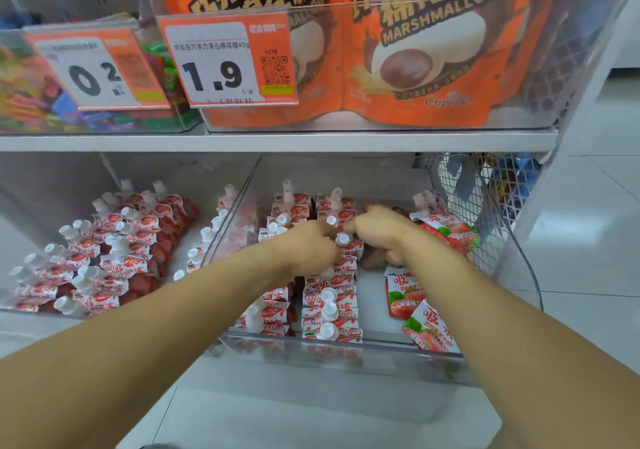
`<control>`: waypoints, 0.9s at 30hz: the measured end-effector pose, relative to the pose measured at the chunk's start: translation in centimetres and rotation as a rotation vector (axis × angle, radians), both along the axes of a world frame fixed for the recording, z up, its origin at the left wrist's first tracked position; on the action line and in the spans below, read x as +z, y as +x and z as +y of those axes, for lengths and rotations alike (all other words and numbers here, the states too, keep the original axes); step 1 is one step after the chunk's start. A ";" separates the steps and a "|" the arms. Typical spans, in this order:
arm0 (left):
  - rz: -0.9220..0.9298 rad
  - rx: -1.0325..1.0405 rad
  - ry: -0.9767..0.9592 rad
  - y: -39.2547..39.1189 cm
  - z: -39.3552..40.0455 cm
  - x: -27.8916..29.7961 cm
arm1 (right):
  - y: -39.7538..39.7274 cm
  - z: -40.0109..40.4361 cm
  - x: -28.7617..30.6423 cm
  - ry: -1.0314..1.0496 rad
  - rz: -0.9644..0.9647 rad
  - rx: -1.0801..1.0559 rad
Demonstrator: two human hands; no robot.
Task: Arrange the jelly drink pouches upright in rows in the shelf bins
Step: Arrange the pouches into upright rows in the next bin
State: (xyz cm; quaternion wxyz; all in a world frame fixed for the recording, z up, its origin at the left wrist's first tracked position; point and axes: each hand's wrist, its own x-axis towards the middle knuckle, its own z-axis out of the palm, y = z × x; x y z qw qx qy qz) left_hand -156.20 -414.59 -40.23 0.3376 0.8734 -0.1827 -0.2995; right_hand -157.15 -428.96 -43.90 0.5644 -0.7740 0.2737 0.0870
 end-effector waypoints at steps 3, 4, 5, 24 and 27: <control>0.101 0.102 -0.120 0.0 0.5 0.2 | -0.7 -0.3 -0.1 0.044 0.042 0.007; 0.126 0.156 -0.159 0.1 0.8 0.2 | -0.8 -0.4 -0.2 0.086 0.051 0.013; 0.143 0.210 -0.194 0.1 1.0 0.0 | -0.9 -0.5 -0.3 0.142 0.057 0.023; 0.264 0.387 -0.286 0.5 -2.3 -3.9 | -3.0 -0.2 -0.2 0.265 0.067 0.029; 0.287 0.411 -0.346 1.0 -2.5 -4.4 | -3.2 -0.1 -1.2 0.270 0.037 0.056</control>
